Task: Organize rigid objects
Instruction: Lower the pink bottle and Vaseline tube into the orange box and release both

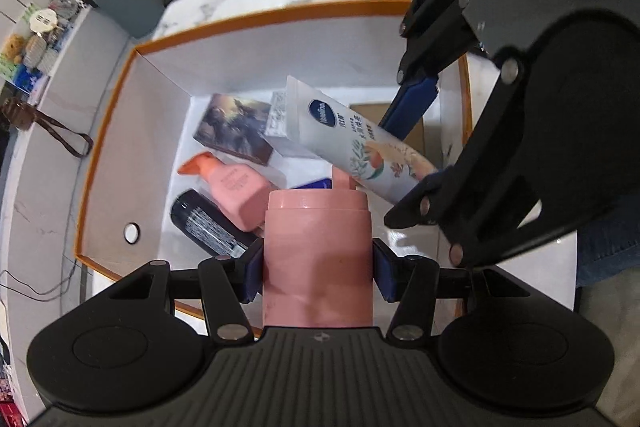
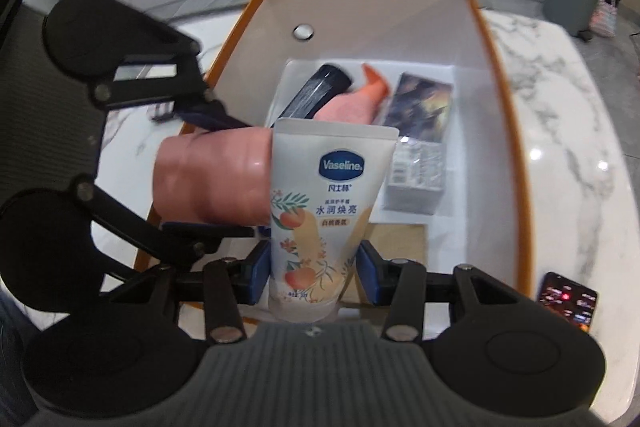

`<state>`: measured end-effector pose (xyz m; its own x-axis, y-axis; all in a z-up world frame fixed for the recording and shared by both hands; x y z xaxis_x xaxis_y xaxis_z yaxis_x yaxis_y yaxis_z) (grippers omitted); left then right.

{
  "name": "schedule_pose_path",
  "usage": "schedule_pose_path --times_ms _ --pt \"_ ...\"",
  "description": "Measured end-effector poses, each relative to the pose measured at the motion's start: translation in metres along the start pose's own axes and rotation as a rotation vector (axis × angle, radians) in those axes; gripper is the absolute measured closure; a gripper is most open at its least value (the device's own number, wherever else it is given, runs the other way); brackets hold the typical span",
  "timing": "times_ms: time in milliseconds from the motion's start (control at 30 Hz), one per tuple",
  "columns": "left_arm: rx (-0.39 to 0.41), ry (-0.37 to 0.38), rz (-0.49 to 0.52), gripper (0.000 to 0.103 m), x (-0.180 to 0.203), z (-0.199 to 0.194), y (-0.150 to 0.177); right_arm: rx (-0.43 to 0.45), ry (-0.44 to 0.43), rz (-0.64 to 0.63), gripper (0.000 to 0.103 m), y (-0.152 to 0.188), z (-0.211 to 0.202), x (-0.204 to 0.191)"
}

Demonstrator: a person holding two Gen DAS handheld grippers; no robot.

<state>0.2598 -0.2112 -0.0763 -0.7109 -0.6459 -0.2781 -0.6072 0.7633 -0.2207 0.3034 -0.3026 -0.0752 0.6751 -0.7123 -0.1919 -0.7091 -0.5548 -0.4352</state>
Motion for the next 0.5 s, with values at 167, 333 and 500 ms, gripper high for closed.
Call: schedule_pose_path --times_ms 167,333,500 --pt "-0.023 0.018 0.012 0.041 0.007 0.007 0.004 -0.052 0.012 -0.011 0.055 0.005 0.016 -0.001" --pt "-0.025 0.033 -0.002 0.04 0.006 0.008 0.004 -0.084 0.014 0.004 0.057 0.007 0.03 0.003" --pt "-0.026 0.024 -0.01 0.036 0.003 0.009 0.004 -0.08 0.057 -0.009 0.049 0.002 0.028 0.002"
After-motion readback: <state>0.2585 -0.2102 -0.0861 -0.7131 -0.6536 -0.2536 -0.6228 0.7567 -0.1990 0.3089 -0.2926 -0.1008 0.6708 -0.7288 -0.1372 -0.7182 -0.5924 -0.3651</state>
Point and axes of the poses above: each gripper's, at about its wrist camera, not at the fingertips, and z roughly the way its jaws point, x to its right, y to its underside, the point moved 8 cm from there along z, roughly the way its jaws point, and after that the axes turned 2 degrees about z, right-handed, at the moved point
